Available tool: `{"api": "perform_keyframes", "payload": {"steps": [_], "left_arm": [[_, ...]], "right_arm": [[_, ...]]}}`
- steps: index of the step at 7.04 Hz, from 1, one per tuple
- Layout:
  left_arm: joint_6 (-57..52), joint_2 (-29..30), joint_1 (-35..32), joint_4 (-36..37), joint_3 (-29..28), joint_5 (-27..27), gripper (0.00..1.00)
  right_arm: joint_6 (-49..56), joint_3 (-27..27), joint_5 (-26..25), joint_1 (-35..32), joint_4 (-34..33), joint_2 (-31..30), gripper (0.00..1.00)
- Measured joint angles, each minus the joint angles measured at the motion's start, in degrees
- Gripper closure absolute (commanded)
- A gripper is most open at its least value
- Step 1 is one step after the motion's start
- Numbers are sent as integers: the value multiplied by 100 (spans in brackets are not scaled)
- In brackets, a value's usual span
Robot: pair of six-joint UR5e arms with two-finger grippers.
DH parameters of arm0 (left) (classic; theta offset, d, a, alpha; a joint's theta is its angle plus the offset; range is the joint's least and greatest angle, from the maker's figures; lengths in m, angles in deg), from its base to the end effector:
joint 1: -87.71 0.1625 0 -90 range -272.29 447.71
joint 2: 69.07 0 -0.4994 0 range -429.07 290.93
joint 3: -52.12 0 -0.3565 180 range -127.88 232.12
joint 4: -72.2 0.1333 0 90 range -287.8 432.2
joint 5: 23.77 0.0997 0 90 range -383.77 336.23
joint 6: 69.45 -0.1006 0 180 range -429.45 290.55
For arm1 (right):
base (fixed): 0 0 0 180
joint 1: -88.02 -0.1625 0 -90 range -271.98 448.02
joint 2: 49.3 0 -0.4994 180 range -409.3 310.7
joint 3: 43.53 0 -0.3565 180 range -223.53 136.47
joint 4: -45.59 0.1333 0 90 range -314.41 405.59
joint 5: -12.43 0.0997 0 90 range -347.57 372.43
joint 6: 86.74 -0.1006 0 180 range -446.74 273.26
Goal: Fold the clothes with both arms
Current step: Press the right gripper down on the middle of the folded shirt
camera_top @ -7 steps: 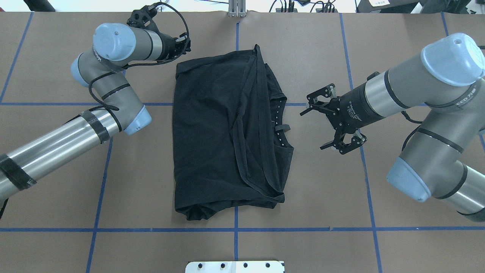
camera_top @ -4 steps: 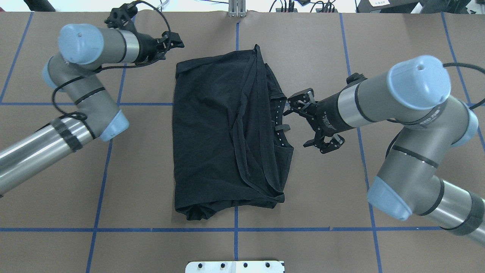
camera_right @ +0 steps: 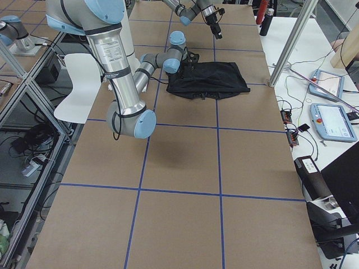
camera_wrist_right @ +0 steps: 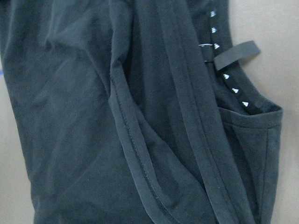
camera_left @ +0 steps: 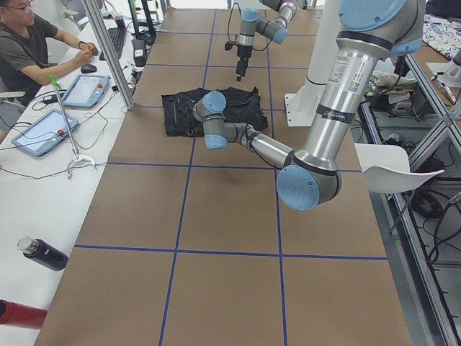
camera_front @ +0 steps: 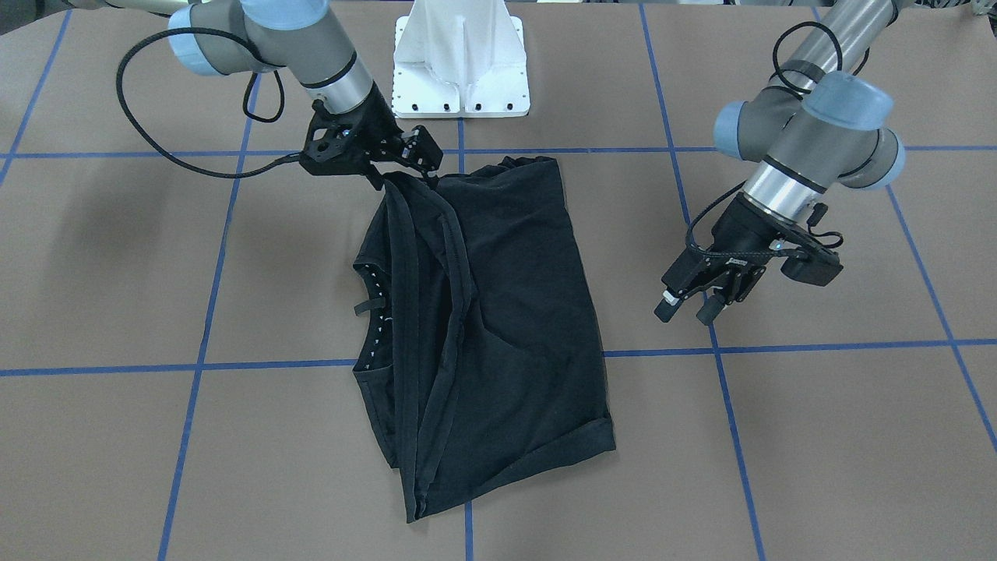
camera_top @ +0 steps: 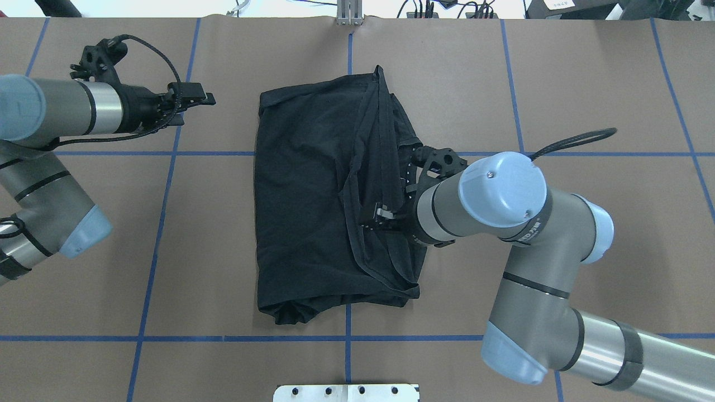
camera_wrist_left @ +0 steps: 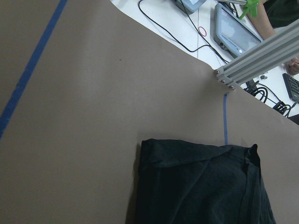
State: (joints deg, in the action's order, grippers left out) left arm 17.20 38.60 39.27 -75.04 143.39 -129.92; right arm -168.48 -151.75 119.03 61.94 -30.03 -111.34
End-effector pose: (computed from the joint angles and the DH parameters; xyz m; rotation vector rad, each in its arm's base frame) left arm 0.3235 -0.5236 0.4489 0.3652 1.3048 -0.4775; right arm -0.5055 -0.3638 0.3069 0.0593 -1.0795 0.1271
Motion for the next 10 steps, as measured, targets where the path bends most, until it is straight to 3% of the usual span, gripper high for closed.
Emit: {"api": "perform_keyframes", "payload": {"steps": [1, 2, 3, 6, 8, 9, 10], "left_arm": [[2, -203, -4, -4, 89, 9, 0], [-3, -477, -6, -18, 224, 15, 0], [-2, -765, -8, -26, 418, 22, 0], [43, -1400, -14, -30, 901, 35, 0], [54, -1480, -16, -25, 933, 31, 0], [54, -1490, -17, -24, 928, 27, 0], [54, -1492, -17, -24, 918, 26, 0]], "right_arm": [[1223, 185, -50, 114, -267, 213, 21], [2176, 305, -117, 203, -556, 376, 45], [2808, 375, -267, 322, -768, 428, 51], [3860, 409, -1187, 897, -1881, 672, 53], [3953, 447, -1538, 1153, -2125, 747, 53], [3963, 492, -1662, 1219, -2154, 768, 69], [3971, 531, -1734, 1240, -2166, 783, 100]]}}
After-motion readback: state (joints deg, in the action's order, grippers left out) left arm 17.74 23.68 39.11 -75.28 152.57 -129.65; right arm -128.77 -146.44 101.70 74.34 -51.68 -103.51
